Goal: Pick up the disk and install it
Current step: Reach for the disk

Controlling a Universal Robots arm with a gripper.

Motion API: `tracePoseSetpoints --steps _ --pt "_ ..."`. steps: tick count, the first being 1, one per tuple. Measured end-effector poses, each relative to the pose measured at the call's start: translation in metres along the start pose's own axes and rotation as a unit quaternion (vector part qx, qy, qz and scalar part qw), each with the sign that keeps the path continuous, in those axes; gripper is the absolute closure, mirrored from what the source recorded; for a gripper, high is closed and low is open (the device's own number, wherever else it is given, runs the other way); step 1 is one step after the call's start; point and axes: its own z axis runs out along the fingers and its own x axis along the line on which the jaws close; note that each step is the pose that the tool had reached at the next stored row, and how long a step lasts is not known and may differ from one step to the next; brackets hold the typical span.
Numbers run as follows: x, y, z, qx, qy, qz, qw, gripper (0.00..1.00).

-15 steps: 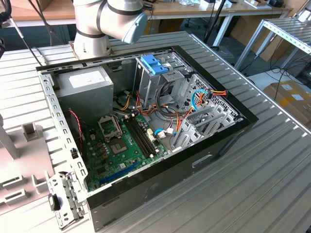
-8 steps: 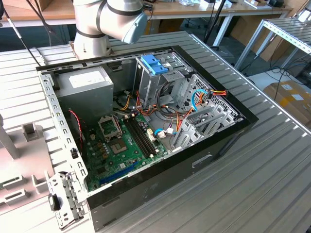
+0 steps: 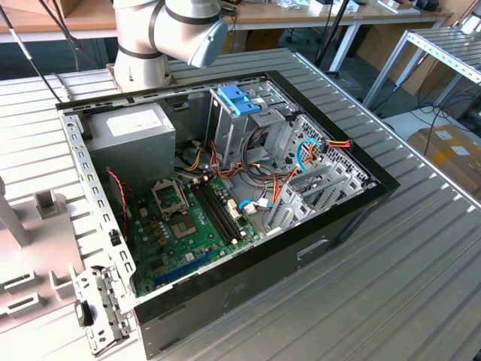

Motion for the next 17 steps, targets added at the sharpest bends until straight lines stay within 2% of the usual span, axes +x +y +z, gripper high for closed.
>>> tracePoseSetpoints --steps 9,10,12,13,17 --pt "0.0093 -0.0007 0.0 0.0 0.0 0.0 1.0 0.89" --pt "0.016 -0.0012 0.0 0.0 0.0 0.0 1.0 0.89" --pt "0.039 -0.003 -0.0002 0.0 0.0 0.0 1.0 0.89" --pt "0.0483 -0.0037 -0.0002 0.0 0.0 0.0 1.0 0.89" --pt "0.055 -0.0042 -0.0002 0.0 0.0 0.0 1.0 0.89"
